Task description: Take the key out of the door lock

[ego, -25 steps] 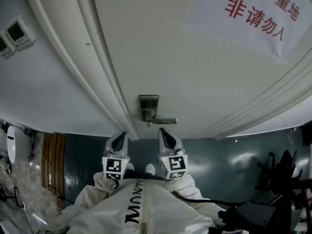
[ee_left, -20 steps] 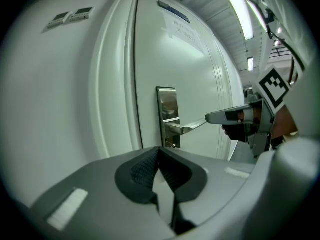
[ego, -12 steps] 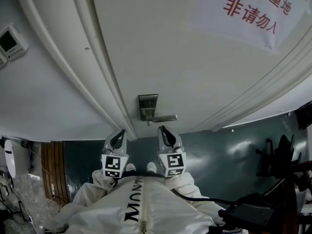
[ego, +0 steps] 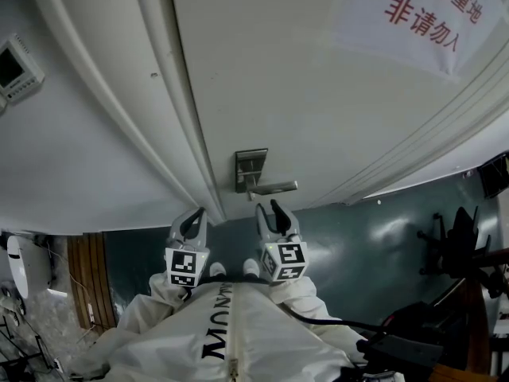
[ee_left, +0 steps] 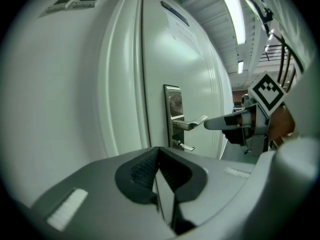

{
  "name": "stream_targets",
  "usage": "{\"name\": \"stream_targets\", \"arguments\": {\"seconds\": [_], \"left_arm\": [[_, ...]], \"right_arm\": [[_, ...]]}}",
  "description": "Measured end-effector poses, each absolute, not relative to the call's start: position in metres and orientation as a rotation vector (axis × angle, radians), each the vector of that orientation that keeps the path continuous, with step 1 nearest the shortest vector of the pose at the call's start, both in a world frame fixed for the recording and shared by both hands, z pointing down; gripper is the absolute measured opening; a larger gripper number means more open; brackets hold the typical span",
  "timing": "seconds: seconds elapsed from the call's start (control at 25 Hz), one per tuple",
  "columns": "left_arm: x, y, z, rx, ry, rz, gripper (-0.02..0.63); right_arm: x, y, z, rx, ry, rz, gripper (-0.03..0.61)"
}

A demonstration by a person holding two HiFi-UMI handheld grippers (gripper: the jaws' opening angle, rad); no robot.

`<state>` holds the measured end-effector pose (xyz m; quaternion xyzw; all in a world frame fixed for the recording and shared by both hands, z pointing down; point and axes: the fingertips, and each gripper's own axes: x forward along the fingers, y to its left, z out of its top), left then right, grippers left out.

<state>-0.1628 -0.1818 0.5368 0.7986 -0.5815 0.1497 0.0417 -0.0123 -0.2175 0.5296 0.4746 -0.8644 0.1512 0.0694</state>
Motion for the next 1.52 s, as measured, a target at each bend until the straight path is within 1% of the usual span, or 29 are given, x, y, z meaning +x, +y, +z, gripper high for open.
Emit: {"name": "stream_targets", "arguments": {"seconds": [0.12, 0.32, 0.64, 0.96, 1.08, 1.52], "left_arm": [[-0.166, -0.184, 0.536, 2.461, -1.767, 0.459, 0.0], [-0.169, -0.188, 0.532, 2.489, -1.751, 0.458, 0.0], [-0.172, -0.192, 0.529, 2.514, -1.733, 0.466, 0.0], [-0.176, -0.195, 0.531, 2.513, -1.728, 0.472, 0.0], [-0.178, -0.194, 0.533, 2.504, -1.729, 0.475, 0.0], [-0.187, -0.192, 0.537, 2.468, -1.754, 0.483, 0.0]], "right_arm": [[-0.013, -0.22, 0.535, 1.454, -2.643, 0.623, 0.13], [-0.011, -0.225, 0.552, 1.475, -2.711, 1.101, 0.129], [-0.004, -0.232, 0.571, 1.488, -2.723, 1.766, 0.124], [-0.007, -0.235, 0.591, 1.421, -2.667, 2.227, 0.118], [-0.011, -0.238, 0.597, 1.381, -2.66, 2.313, 0.117], [-0.028, -0.256, 0.612, 1.291, -2.626, 2.431, 0.11]]}}
